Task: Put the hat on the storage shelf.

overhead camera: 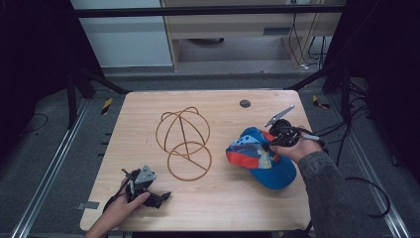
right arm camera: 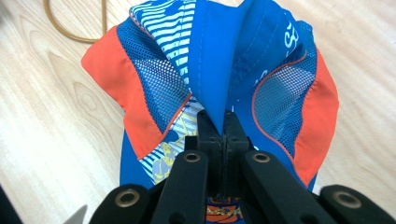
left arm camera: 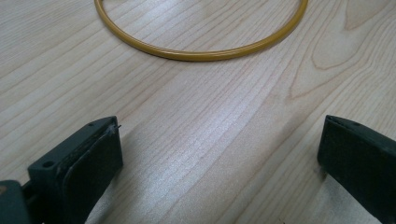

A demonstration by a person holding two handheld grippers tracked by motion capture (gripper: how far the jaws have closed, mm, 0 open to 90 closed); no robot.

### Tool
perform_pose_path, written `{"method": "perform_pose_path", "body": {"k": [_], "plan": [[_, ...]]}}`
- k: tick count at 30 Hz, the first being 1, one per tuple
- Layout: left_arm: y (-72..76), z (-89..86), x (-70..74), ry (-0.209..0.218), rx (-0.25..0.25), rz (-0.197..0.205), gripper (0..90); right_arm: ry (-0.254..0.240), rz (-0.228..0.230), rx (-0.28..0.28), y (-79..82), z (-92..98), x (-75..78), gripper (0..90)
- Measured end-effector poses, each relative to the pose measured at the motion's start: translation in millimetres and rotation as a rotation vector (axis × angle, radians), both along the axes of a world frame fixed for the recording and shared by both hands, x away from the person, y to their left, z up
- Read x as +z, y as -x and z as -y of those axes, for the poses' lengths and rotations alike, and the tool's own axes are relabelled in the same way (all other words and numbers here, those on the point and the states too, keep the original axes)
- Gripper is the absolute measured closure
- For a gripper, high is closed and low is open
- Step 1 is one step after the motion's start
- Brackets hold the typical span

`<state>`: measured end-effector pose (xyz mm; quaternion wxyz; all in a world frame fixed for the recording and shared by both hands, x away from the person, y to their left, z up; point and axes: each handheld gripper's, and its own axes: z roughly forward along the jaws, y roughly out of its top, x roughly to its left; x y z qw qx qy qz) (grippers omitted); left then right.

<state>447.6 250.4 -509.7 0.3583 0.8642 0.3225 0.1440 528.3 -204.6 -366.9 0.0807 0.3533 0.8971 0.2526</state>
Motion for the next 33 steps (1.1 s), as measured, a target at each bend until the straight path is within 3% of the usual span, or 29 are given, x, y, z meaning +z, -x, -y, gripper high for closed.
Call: {"method": "perform_pose_path", "body": {"k": [7, 25, 33], "plan": [[-0.1, -0.2, 0.1, -0.002, -0.002, 0.0, 0.0, -0.036, 0.061, 0.006, 6.2, 2.9, 27.5, 89.8], [-0.2, -0.3, 0.2, -0.003, -0.002, 0.0, 0.0, -0.083, 0.125, 0.004, 17.3, 7.6, 53.1, 89.8], [0.0, 0.3, 0.2, -0.004, 0.003, 0.001, 0.0, -0.106, 0.17, 0.007, 19.9, 8.4, 72.9, 89.8]]}}
